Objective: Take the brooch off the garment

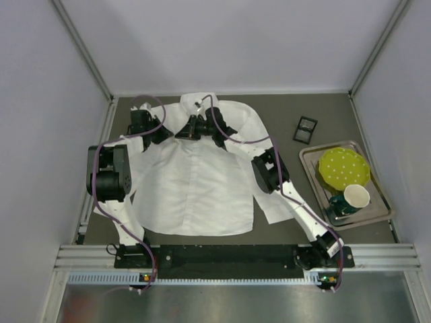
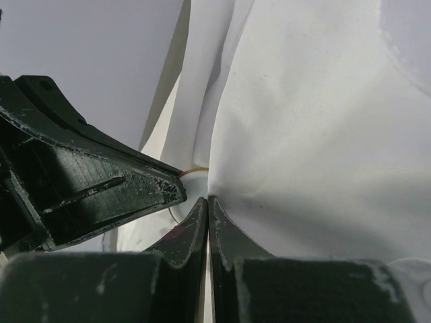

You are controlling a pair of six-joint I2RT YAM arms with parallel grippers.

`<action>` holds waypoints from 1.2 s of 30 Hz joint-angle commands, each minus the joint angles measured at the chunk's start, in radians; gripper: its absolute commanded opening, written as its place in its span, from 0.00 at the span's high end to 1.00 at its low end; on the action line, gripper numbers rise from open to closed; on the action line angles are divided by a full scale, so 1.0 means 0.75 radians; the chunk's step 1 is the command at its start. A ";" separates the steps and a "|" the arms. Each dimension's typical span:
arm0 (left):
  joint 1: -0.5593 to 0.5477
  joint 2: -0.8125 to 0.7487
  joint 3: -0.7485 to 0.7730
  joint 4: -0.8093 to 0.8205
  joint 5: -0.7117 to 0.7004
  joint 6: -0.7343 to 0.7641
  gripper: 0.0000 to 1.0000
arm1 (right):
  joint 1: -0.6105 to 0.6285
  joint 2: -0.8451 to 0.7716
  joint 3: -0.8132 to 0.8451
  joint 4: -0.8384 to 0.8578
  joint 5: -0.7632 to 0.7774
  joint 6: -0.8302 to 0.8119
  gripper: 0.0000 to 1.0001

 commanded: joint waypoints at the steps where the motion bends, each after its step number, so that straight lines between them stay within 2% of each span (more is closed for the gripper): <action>1: -0.045 -0.017 0.087 0.041 0.224 -0.020 1.00 | 0.115 -0.013 0.046 -0.128 0.036 -0.111 1.00; 4: -0.045 -0.023 0.075 0.039 0.232 -0.022 1.00 | 0.115 -0.019 0.050 -0.128 0.054 -0.131 1.00; 7: -0.045 -0.017 0.087 0.039 0.261 -0.026 1.00 | 0.134 -0.052 0.046 -0.173 0.077 -0.258 1.00; 10: -0.045 0.004 0.130 -0.008 0.310 0.001 1.00 | 0.144 -0.058 0.046 -0.108 0.014 -0.311 1.00; 13: -0.045 0.040 0.207 -0.123 0.334 0.052 1.00 | 0.146 -0.052 0.050 0.015 -0.076 -0.331 1.00; 15: -0.045 0.071 0.257 -0.225 0.361 0.082 1.00 | 0.152 -0.072 0.046 -0.009 -0.085 -0.431 1.00; 17: -0.043 0.089 0.281 -0.235 0.384 0.081 1.00 | 0.154 -0.091 0.044 -0.026 -0.095 -0.481 1.00; 24: -0.043 0.083 0.322 -0.315 0.422 0.111 1.00 | 0.144 -0.068 0.055 0.084 -0.225 -0.440 1.00; 30: 0.004 0.122 0.380 -0.413 0.467 0.077 1.00 | 0.138 -0.077 -0.013 0.375 -0.324 -0.322 1.00; 33: 0.033 0.122 0.357 -0.387 0.480 0.026 1.00 | 0.130 -0.056 -0.025 0.458 -0.267 -0.262 1.00; 36: 0.049 0.094 0.306 -0.326 0.455 -0.003 1.00 | 0.095 -0.032 -0.082 0.638 -0.193 -0.067 1.00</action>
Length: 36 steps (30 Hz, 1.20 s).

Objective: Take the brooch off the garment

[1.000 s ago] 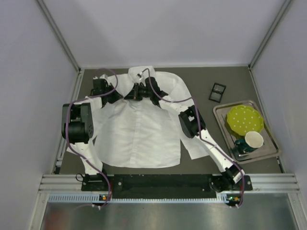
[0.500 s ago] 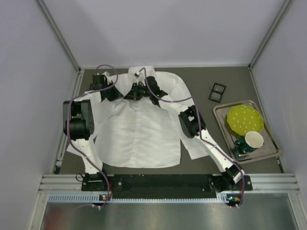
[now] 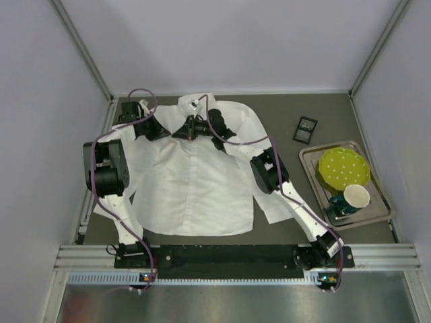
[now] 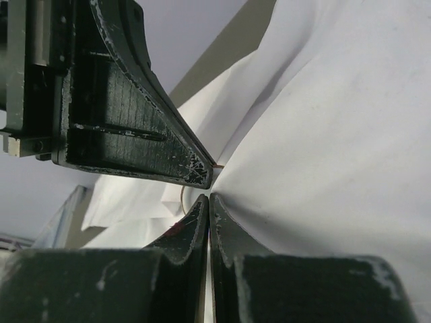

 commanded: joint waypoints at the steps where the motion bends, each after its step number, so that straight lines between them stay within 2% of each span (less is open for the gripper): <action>1: -0.041 -0.030 -0.029 0.157 0.213 -0.124 1.00 | 0.059 -0.011 -0.044 0.416 -0.051 0.283 1.00; 7: -0.038 -0.071 -0.103 0.259 0.172 -0.171 1.00 | 0.049 -0.030 -0.120 0.492 -0.012 0.355 1.00; 16: -0.036 -0.067 -0.066 0.108 0.049 -0.137 1.00 | 0.041 -0.023 -0.210 0.618 0.057 0.472 1.00; 20: -0.036 -0.110 -0.103 0.127 -0.023 -0.122 1.00 | 0.025 -0.095 -0.383 0.649 0.129 0.492 1.00; 23: -0.036 -0.138 -0.136 0.153 -0.051 -0.114 1.00 | 0.016 -0.095 -0.378 0.647 0.133 0.513 1.00; 28: -0.038 -0.159 -0.144 0.147 -0.113 -0.092 1.00 | 0.016 -0.111 -0.355 0.533 0.125 0.513 0.89; 34: -0.043 -0.171 -0.154 0.139 -0.188 -0.083 1.00 | 0.016 -0.295 -0.445 0.241 0.186 0.302 0.75; 36: -0.047 -0.177 -0.154 0.127 -0.209 -0.079 1.00 | 0.014 -0.356 -0.492 0.218 0.202 0.251 0.71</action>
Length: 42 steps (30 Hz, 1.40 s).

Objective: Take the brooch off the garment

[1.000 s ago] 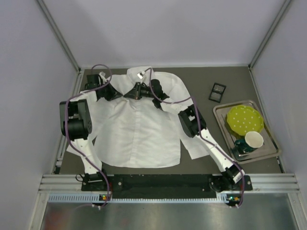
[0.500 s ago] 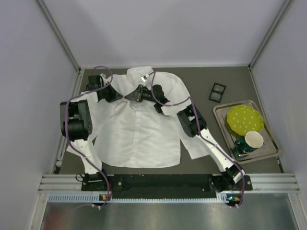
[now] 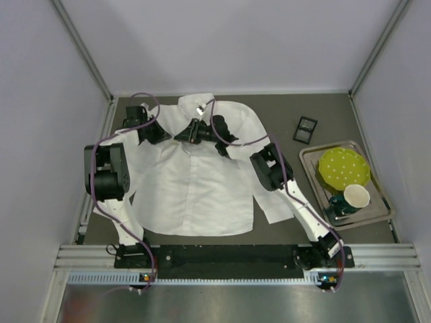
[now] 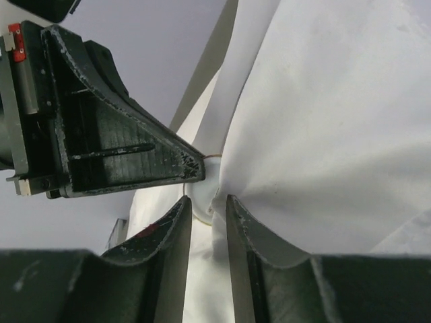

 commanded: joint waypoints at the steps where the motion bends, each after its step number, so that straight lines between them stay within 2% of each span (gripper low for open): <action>1: -0.016 -0.096 -0.013 0.023 -0.075 0.026 1.00 | 0.023 -0.220 -0.060 -0.129 0.044 -0.156 0.71; 6: -0.026 -0.106 -0.011 0.004 -0.118 0.024 1.00 | 0.023 -0.241 0.003 -0.206 0.024 -0.185 0.67; 12: -0.028 -0.116 -0.021 0.017 -0.126 0.020 1.00 | 0.021 -0.233 0.060 -0.274 0.042 -0.215 0.67; 18: -0.035 -0.131 -0.040 0.037 -0.130 0.016 1.00 | 0.029 -0.125 0.215 -0.333 0.042 -0.201 0.81; 26: -0.041 -0.133 -0.042 0.058 -0.141 0.004 1.00 | 0.050 -0.039 0.304 -0.409 0.098 -0.211 0.85; 32: -0.043 -0.170 -0.040 -0.004 -0.222 0.024 1.00 | 0.052 -0.055 0.250 -0.427 0.138 -0.230 0.85; 36: -0.041 -0.129 0.040 -0.153 -0.237 0.057 1.00 | 0.052 -0.071 0.205 -0.405 0.151 -0.236 0.83; 42: -0.041 -0.104 0.091 -0.198 -0.214 0.114 1.00 | 0.052 -0.086 0.185 -0.417 0.155 -0.258 0.72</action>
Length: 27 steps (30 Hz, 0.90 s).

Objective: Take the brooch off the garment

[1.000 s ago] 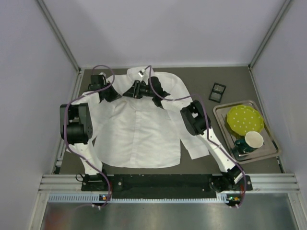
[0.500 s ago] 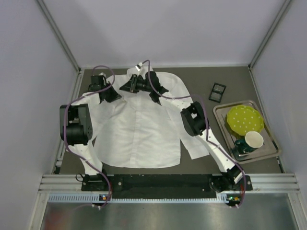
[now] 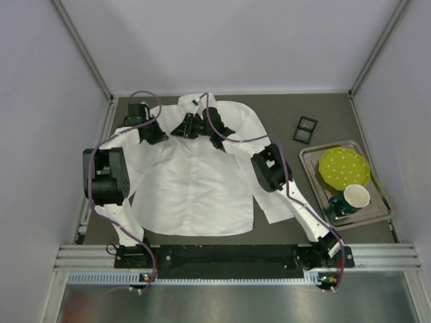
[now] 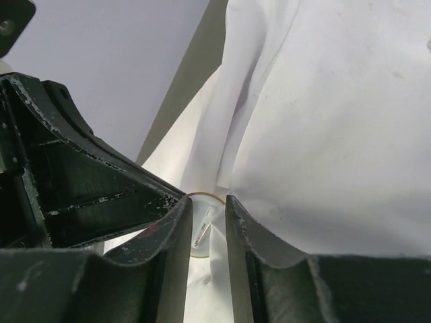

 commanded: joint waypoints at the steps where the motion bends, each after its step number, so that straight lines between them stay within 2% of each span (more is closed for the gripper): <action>1: -0.003 -0.003 0.105 -0.096 0.005 0.108 1.00 | 0.016 -0.040 -0.040 0.056 0.021 -0.040 0.71; 6: -0.003 0.070 0.246 -0.267 0.079 0.210 1.00 | 0.012 -0.065 -0.071 0.079 0.021 -0.042 0.60; 10: -0.001 0.048 0.265 -0.346 0.008 0.212 1.00 | 0.004 -0.097 -0.079 0.065 0.008 -0.048 0.57; 16: 0.012 -0.091 0.130 -0.243 -0.229 0.139 1.00 | -0.012 -0.185 -0.101 -0.082 0.012 -0.113 0.44; 21: 0.046 -0.051 0.150 -0.131 -0.114 0.081 1.00 | -0.049 -0.316 -0.199 -0.101 0.006 -0.128 0.36; 27: 0.071 0.105 0.251 -0.114 -0.074 -0.006 1.00 | -0.088 -0.414 -0.279 -0.193 0.006 -0.183 0.34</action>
